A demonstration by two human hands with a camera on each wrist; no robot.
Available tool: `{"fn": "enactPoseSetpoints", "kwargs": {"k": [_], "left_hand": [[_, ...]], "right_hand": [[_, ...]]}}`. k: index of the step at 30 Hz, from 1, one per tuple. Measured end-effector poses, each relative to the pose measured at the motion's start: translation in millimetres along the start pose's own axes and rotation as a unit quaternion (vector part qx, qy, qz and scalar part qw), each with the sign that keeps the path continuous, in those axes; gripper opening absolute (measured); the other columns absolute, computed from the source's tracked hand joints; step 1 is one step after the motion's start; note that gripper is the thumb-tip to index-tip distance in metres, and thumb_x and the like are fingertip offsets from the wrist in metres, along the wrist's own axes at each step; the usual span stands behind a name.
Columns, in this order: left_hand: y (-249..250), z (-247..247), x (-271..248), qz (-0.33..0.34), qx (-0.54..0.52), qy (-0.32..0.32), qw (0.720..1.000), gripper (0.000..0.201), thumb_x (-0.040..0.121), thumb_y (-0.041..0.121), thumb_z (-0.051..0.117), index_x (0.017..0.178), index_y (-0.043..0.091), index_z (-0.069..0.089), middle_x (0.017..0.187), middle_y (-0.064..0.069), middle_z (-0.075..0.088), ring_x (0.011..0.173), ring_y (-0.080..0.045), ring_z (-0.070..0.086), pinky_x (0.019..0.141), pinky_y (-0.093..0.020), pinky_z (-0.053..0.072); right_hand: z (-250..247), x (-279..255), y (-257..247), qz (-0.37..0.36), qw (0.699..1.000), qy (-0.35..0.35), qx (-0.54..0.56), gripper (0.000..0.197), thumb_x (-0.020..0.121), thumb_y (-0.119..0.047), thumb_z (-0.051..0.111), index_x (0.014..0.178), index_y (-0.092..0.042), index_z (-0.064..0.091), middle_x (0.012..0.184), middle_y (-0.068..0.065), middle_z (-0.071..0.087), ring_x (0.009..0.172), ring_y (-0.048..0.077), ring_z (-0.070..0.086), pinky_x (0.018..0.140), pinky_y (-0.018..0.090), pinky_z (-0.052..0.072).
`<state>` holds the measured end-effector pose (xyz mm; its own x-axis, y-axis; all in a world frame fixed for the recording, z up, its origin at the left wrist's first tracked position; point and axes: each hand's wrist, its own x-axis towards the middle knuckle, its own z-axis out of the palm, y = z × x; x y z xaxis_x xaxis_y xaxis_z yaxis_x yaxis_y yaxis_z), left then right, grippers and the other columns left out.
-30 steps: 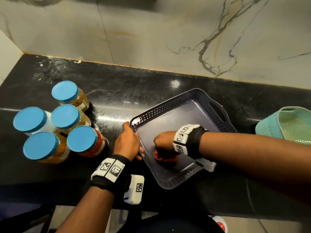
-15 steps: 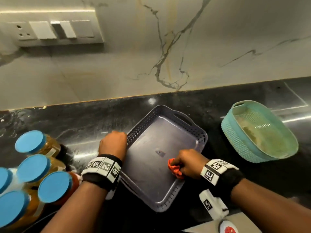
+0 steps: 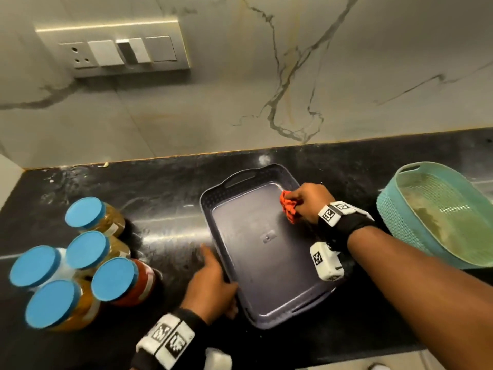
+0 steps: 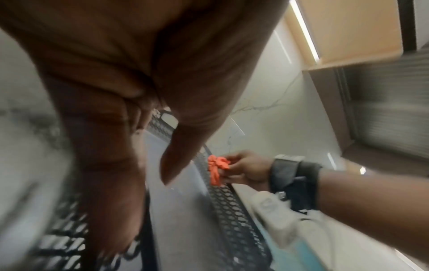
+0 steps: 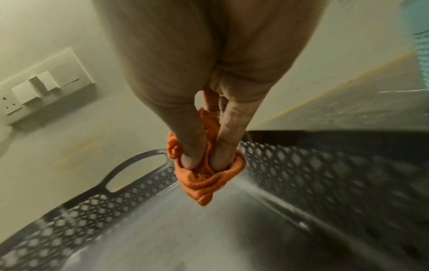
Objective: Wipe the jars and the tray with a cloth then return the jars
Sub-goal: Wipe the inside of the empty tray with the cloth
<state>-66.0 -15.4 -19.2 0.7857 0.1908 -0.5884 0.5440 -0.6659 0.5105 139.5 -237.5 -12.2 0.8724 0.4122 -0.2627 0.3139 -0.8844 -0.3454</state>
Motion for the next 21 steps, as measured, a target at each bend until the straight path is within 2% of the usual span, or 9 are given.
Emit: {"fn": "enactPoseSetpoints", "kwargs": {"k": [3,4,6,8,10,13,17,19,21], "left_hand": [[12,-6,-16,0.024,0.147,-0.085,0.985,0.037,0.095,0.049,0.060,0.111,0.017,0.057,0.099,-0.008,0.079,0.091,-0.023,0.076,0.080,-0.030,0.057],[18,-15,-11,0.027,0.221,-0.066,0.973,0.038,0.097,0.052,0.054,0.099,0.014,0.061,0.109,-0.009,0.077,0.102,-0.025,0.073,0.085,-0.030,0.054],[37,-44,14,0.044,0.300,0.029,0.952,0.043,0.100,0.049,0.049,0.106,0.010,0.066,0.119,-0.014,0.072,0.113,-0.033,0.067,0.091,-0.037,0.053],[55,-74,52,0.080,0.302,0.144,0.939,0.038,0.102,0.043,0.049,0.111,0.009,0.062,0.118,-0.019,0.068,0.110,-0.040,0.065,0.088,-0.042,0.051],[71,-95,89,0.101,0.300,0.173,0.933,0.035,0.104,0.037,0.049,0.117,0.006,0.055,0.120,-0.021,0.061,0.110,-0.044,0.062,0.087,-0.047,0.049],[72,-100,123,0.087,0.317,0.087,0.940,0.029,0.106,0.022,0.044,0.125,0.002,0.051,0.126,-0.025,0.062,0.114,-0.046,0.061,0.093,-0.048,0.048],[45,-88,113,0.096,0.305,0.065,0.945,0.032,0.100,0.008,0.045,0.130,0.006,0.053,0.125,-0.025,0.066,0.117,-0.041,0.063,0.093,-0.043,0.048],[34,-78,97,0.095,0.232,0.045,0.967,0.045,0.100,0.010,0.046,0.145,0.009,0.040,0.127,-0.028,0.065,0.119,-0.042,0.062,0.093,-0.042,0.047],[29,-68,85,0.077,0.168,0.002,0.983,0.062,0.101,0.014,0.047,0.157,0.008,0.020,0.133,-0.031,0.061,0.124,-0.042,0.059,0.096,-0.040,0.044]], "right_hand": [[8,-7,-4,0.013,0.999,-0.036,0.008,0.026,0.093,-0.016,0.057,0.104,-0.027,0.078,0.100,0.000,0.076,0.097,0.024,0.070,0.088,0.018,0.048],[12,-9,-5,0.016,0.999,-0.051,0.011,0.025,0.093,-0.016,0.057,0.094,-0.028,0.078,0.096,0.000,0.077,0.093,0.023,0.071,0.089,0.020,0.051],[19,-11,-4,0.024,0.997,-0.072,0.016,0.023,0.092,-0.017,0.056,0.082,-0.027,0.074,0.088,0.002,0.076,0.087,0.023,0.072,0.087,0.028,0.055],[24,-10,-4,0.036,0.995,-0.091,-0.008,0.022,0.092,-0.022,0.056,0.098,-0.023,0.077,0.097,0.006,0.075,0.096,0.027,0.070,0.087,0.028,0.054],[30,-9,-8,0.051,0.993,-0.101,-0.038,0.026,0.094,-0.030,0.055,0.109,-0.023,0.075,0.106,0.010,0.073,0.104,0.031,0.068,0.085,0.027,0.051],[38,-5,-10,0.078,0.990,-0.110,-0.044,0.027,0.090,-0.036,0.057,0.106,-0.023,0.075,0.105,0.011,0.073,0.103,0.034,0.068,0.079,0.026,0.050],[27,9,-29,0.094,0.991,-0.071,0.063,0.021,0.087,-0.019,0.057,0.092,-0.021,0.077,0.086,0.004,0.074,0.087,0.026,0.068,0.067,0.018,0.044],[28,19,-43,0.119,0.982,-0.003,0.148,0.022,0.084,-0.010,0.059,0.087,-0.019,0.079,0.075,-0.002,0.069,0.074,0.017,0.064,0.058,0.008,0.039],[36,30,-58,0.162,0.958,0.031,0.235,0.019,0.078,-0.008,0.070,0.088,-0.020,0.080,0.076,-0.007,0.071,0.075,0.011,0.066,0.069,0.010,0.049]]}}
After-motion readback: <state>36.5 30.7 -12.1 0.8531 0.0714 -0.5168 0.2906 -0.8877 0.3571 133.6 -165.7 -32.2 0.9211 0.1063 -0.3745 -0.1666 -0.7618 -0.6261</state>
